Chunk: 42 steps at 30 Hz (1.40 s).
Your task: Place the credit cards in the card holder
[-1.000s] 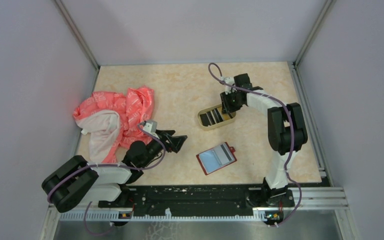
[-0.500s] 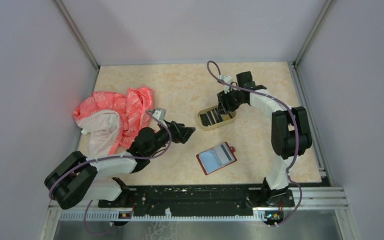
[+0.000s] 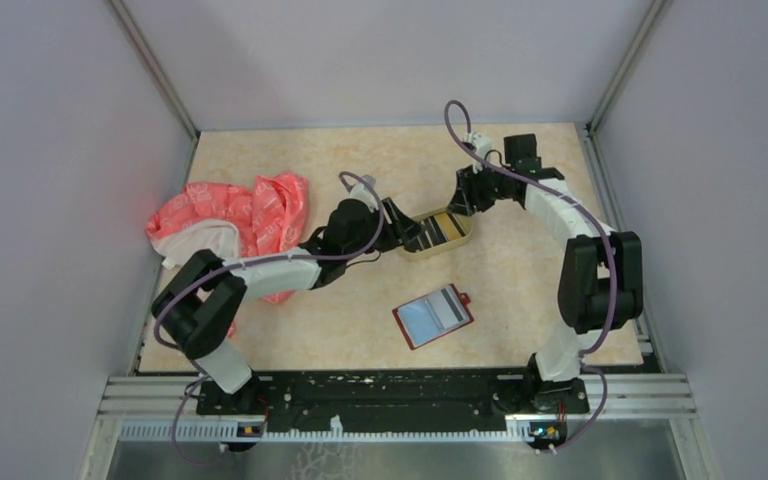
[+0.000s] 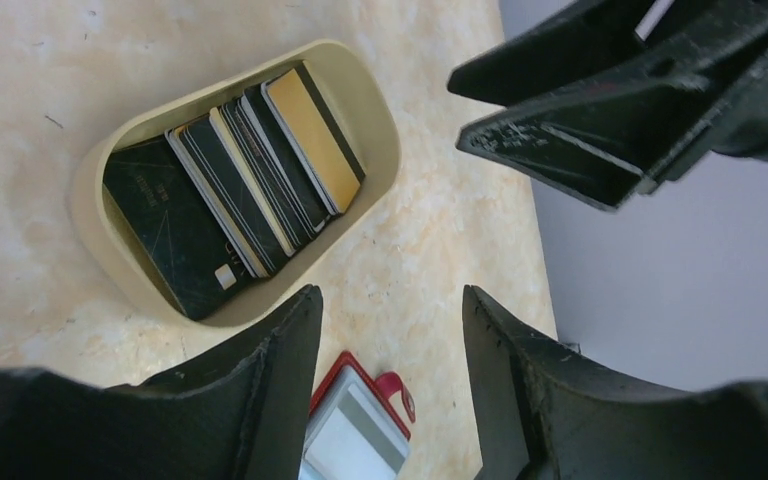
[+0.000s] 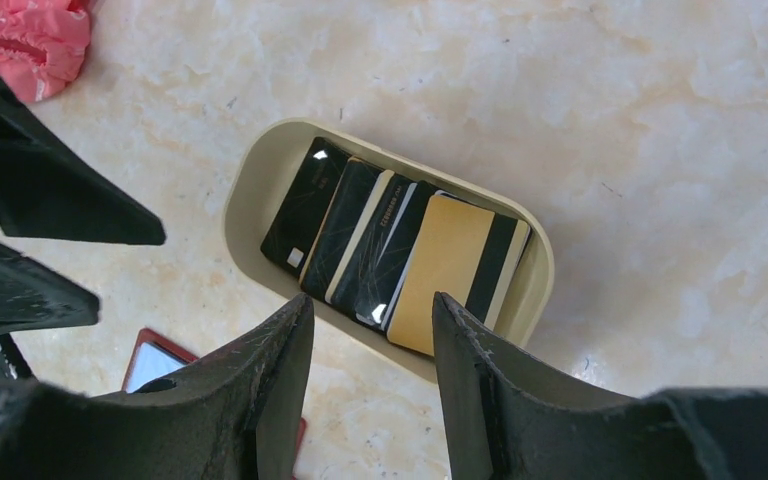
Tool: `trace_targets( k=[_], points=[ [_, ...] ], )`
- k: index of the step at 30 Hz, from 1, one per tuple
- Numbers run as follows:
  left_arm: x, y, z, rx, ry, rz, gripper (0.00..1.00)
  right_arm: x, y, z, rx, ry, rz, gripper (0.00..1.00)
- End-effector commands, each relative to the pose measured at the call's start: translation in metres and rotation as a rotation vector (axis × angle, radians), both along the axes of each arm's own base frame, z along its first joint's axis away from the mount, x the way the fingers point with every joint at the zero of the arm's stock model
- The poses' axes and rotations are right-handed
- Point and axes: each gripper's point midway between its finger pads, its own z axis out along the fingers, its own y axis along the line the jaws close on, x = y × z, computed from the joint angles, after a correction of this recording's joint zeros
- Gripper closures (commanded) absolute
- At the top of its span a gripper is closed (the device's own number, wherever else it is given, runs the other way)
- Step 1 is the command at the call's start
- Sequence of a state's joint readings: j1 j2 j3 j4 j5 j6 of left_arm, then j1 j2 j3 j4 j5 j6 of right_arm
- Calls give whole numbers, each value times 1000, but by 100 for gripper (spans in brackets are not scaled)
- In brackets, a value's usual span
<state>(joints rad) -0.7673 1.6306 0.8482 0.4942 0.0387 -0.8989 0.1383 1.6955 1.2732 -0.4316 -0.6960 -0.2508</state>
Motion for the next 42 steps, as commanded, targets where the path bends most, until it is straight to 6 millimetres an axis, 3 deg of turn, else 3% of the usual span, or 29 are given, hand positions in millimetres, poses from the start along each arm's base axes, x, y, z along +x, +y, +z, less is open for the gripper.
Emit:
trace_targets(
  k=[1, 5, 12, 19, 42],
  points=[
    [21, -11, -13, 7, 88, 54, 38, 5, -4, 20, 35, -51, -16, 53],
    [37, -19, -32, 39, 142, 74, 32, 4, -4, 21, 37, -53, -18, 53],
    [63, -12, -52, 136, 201, 196, 23, 4, -3, 22, 42, -57, -18, 53],
    [70, -9, -70, 181, 296, 264, 22, 5, -4, 25, 40, -68, -26, 53],
    [77, -25, -96, 247, 435, 328, 12, 3, -7, 36, 64, -91, -31, 53]
  ],
)
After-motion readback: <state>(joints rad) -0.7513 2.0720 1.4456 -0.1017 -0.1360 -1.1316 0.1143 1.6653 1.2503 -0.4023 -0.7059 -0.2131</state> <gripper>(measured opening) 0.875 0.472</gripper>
